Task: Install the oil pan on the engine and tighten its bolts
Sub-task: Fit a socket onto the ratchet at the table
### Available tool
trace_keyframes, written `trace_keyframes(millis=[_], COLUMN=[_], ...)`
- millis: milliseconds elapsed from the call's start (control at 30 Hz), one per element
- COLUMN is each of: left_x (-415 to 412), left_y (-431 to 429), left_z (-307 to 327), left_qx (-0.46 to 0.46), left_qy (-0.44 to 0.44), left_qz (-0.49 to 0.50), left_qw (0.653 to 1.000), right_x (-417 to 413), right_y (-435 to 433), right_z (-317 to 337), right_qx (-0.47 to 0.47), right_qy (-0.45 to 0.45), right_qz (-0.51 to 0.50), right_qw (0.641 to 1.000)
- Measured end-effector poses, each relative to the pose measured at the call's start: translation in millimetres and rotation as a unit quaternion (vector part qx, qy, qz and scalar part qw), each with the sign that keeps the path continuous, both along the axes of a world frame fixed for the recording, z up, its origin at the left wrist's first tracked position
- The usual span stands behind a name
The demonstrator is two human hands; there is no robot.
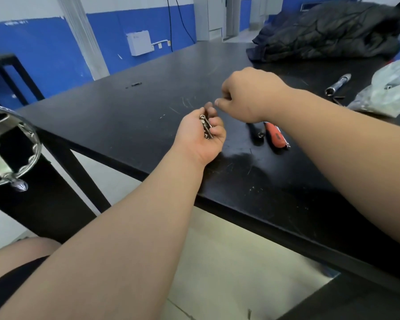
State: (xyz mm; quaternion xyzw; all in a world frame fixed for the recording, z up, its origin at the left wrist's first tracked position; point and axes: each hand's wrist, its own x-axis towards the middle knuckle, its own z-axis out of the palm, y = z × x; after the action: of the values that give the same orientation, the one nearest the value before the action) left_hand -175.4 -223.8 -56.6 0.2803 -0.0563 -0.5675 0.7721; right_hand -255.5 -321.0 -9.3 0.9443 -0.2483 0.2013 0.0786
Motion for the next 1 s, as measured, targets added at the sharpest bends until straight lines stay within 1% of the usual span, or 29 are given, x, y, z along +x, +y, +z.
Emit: trace_keyframes(millis=[167, 267, 433, 533, 600, 667, 733, 800, 833, 900, 933, 1000], left_x=[0.1, 4.2, 10.4, 26.2, 48.9, 77.7, 105.6, 128.0, 137.5, 155.3, 162.8, 171.6], left_y=[2.3, 7.9, 17.8, 21.4, 23.8, 25.1, 25.3, 22.4, 19.9, 10.0, 3.1, -11.3], left_z=[-3.1, -5.6, -8.5, -6.2, -5.0, -4.7, -6.0, -4.9, -4.2, -2.1, -0.6, 3.3], left_qx=[-0.009, -0.025, -0.025, -0.001, 0.027, 0.047, 0.056, 0.062, 0.064, 0.061, 0.058, 0.057], left_qy=[0.017, 0.033, 0.019, 0.001, -0.019, -0.023, -0.007, 0.006, 0.001, -0.034, -0.052, -0.073], left_qz=[-0.003, -0.012, -0.022, -0.017, -0.005, 0.003, 0.007, -0.004, -0.012, -0.018, -0.019, -0.036], left_qw=[1.000, 0.999, 0.999, 1.000, 0.999, 0.999, 0.998, 0.998, 0.998, 0.997, 0.997, 0.995], right_x=[0.2, 3.2, 2.5, -2.0, -1.7, 4.6, 15.5, 27.3, 31.6, 40.5, 44.0, 45.3], right_y=[1.4, 7.2, 10.6, 14.3, 23.1, 40.3, 63.4, 86.8, 93.0, 86.9, 80.5, 70.6], right_z=[-4.0, -9.9, -21.3, -31.3, -34.2, -38.2, -46.8, -51.7, -51.1, -45.0, -42.4, -40.1], right_qx=[-0.009, -0.025, -0.052, -0.061, -0.043, 0.001, 0.092, 0.183, 0.196, 0.163, 0.156, 0.178], right_qy=[0.010, -0.005, -0.043, -0.061, -0.047, -0.042, -0.065, -0.097, -0.100, -0.098, -0.095, -0.080], right_qz=[-0.002, 0.009, -0.014, -0.017, -0.021, -0.037, -0.041, -0.021, -0.003, 0.030, 0.037, 0.025], right_qw=[1.000, 1.000, 0.998, 0.996, 0.998, 0.998, 0.993, 0.978, 0.975, 0.981, 0.982, 0.980])
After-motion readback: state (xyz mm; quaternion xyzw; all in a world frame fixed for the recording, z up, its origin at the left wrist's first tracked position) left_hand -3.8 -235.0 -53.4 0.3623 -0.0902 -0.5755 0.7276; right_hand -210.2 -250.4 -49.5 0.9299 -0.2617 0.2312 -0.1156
